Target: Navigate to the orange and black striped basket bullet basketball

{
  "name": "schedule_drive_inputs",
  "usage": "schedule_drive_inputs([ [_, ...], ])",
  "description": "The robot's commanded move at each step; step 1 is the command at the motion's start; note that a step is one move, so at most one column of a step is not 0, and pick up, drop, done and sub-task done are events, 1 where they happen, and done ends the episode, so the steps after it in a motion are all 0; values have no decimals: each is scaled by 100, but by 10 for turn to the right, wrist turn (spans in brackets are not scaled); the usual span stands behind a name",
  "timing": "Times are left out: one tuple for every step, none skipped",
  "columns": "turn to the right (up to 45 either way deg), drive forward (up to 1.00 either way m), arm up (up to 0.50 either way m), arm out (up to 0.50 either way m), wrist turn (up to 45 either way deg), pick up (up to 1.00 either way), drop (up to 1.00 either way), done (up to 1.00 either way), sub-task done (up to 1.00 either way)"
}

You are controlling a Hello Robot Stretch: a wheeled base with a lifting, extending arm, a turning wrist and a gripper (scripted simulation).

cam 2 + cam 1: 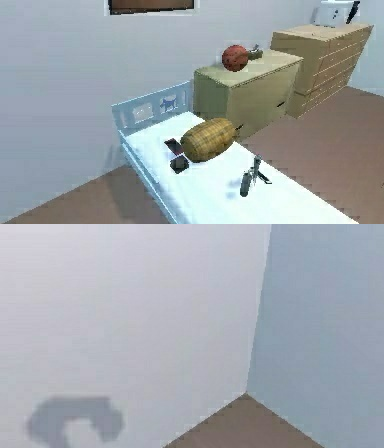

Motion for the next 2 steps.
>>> schedule_drive_inputs([
  [-450,0,0,0,0,0,0,0,0],
  [-450,0,0,0,0,0,0,0,0],
])
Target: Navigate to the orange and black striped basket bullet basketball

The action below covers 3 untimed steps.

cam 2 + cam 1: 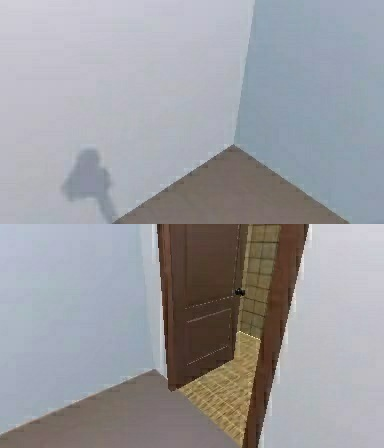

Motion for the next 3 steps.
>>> schedule_drive_inputs([
  [0,50,0,0,0,0,0,0,0],
  [-450,0,0,0,0,0,0,0,0],
  [-360,0,0,0,0,0,0,0,0],
])
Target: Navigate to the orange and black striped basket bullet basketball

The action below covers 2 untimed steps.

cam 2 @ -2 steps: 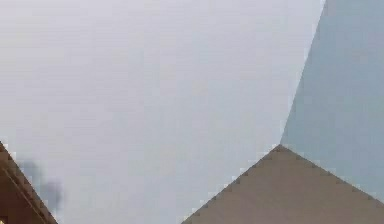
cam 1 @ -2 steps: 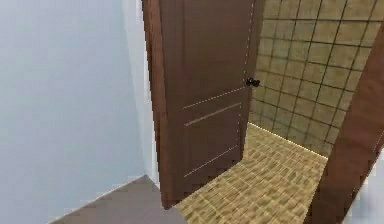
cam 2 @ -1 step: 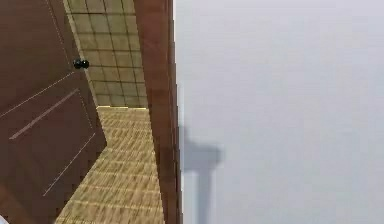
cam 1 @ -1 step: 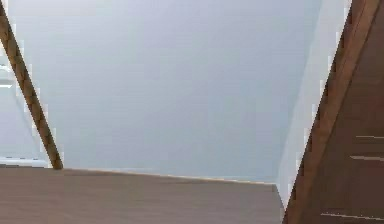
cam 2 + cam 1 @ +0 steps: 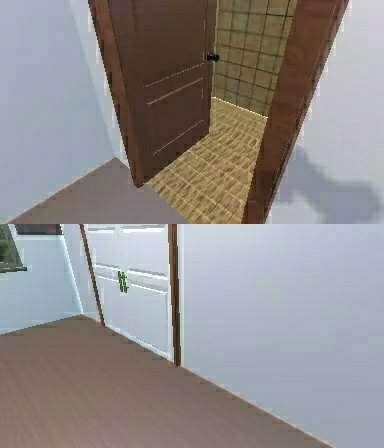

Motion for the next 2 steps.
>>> schedule_drive_inputs([
  [0,65,0,0,0,0,0,0,0],
  [-450,0,0,0,0,0,0,0,0],
])
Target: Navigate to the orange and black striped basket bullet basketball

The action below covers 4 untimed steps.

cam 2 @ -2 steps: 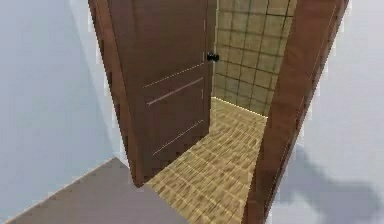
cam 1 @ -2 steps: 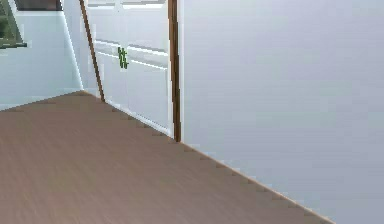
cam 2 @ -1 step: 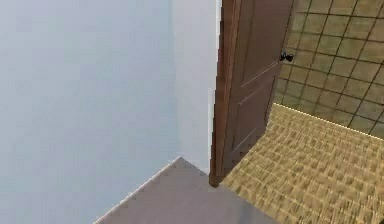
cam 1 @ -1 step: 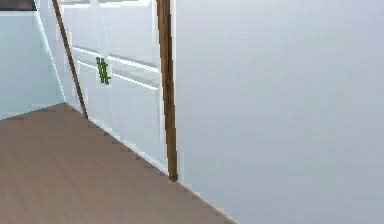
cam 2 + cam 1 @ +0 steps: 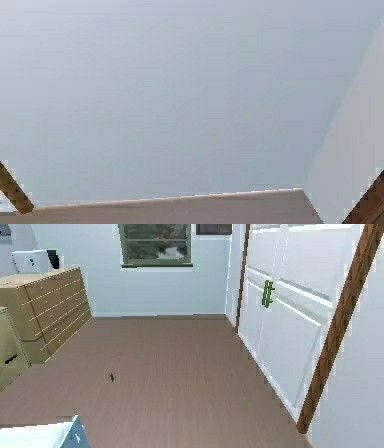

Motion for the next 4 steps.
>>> schedule_drive_inputs([
  [-150,0,0,0,0,0,0,0,0],
  [0,100,0,0,0,0,0,0,0],
  [-60,0,0,0,0,0,0,0,0],
  [0,25,0,0,0,0,0,0,0],
])
